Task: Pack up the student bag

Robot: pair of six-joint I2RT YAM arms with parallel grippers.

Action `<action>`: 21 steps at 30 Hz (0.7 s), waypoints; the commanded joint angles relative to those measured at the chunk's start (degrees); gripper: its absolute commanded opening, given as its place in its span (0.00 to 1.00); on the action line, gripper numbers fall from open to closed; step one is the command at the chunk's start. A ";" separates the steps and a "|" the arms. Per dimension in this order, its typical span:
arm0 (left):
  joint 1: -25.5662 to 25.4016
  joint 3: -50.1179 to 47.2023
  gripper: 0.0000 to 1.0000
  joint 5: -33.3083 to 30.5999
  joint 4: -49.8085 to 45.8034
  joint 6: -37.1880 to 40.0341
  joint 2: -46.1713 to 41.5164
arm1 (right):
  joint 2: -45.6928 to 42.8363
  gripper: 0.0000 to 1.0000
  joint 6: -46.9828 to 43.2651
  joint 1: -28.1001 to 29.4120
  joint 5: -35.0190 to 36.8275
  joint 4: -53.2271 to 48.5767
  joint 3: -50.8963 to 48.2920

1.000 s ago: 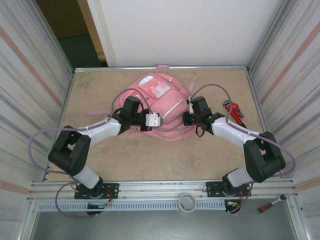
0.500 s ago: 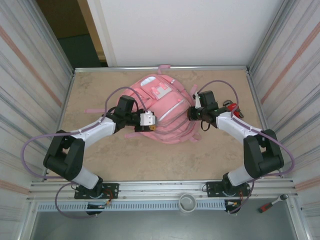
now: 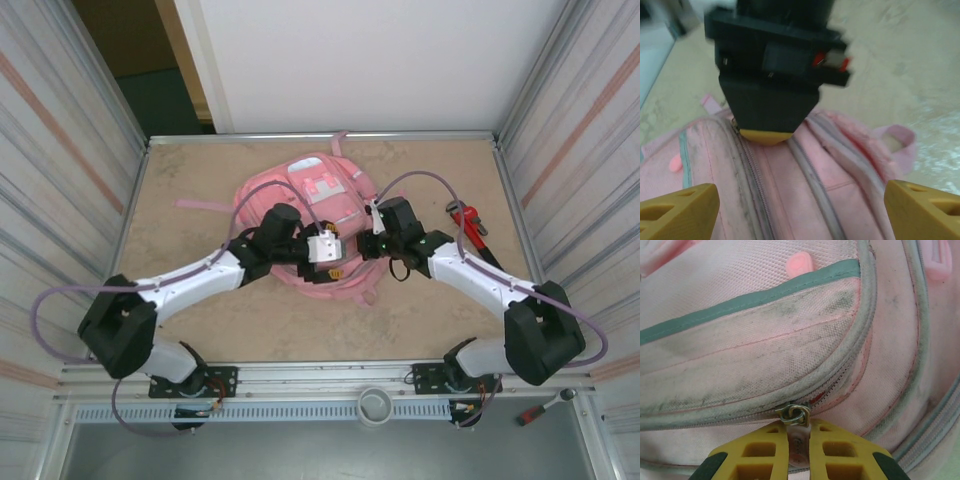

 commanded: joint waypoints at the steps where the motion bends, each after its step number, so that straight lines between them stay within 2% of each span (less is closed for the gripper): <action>1: -0.24 4.05 0.83 -9.49 -1.61 0.34 4.21 | -3.11 0.00 2.04 1.89 -0.11 1.51 -0.12; 4: -0.17 5.56 0.75 -12.14 -0.71 0.70 6.87 | -4.04 0.00 2.45 2.63 -0.33 2.37 -0.91; 7: 0.23 5.87 0.68 -12.03 0.20 1.09 8.13 | -4.86 0.00 2.62 3.52 -0.49 2.79 -1.72; 9: 0.78 5.96 0.59 -11.33 0.04 0.85 8.72 | -5.61 0.00 2.42 3.97 -1.05 3.64 -2.48; 11: 1.47 5.59 0.47 -10.55 0.20 0.31 8.87 | -6.13 0.00 2.04 4.11 -1.35 4.04 -2.89; 13: 2.19 4.98 0.26 -9.73 0.40 -0.21 8.66 | -6.60 0.00 1.07 4.11 -0.87 4.30 -3.42; 16: 3.17 2.71 0.00 -7.76 0.58 1.00 6.99 | -6.47 0.00 -0.97 3.78 2.68 1.43 -2.80; 21: 7.51 -2.26 0.00 0.81 2.45 1.47 1.86 | -4.55 0.00 -3.78 2.07 8.96 -3.93 -1.99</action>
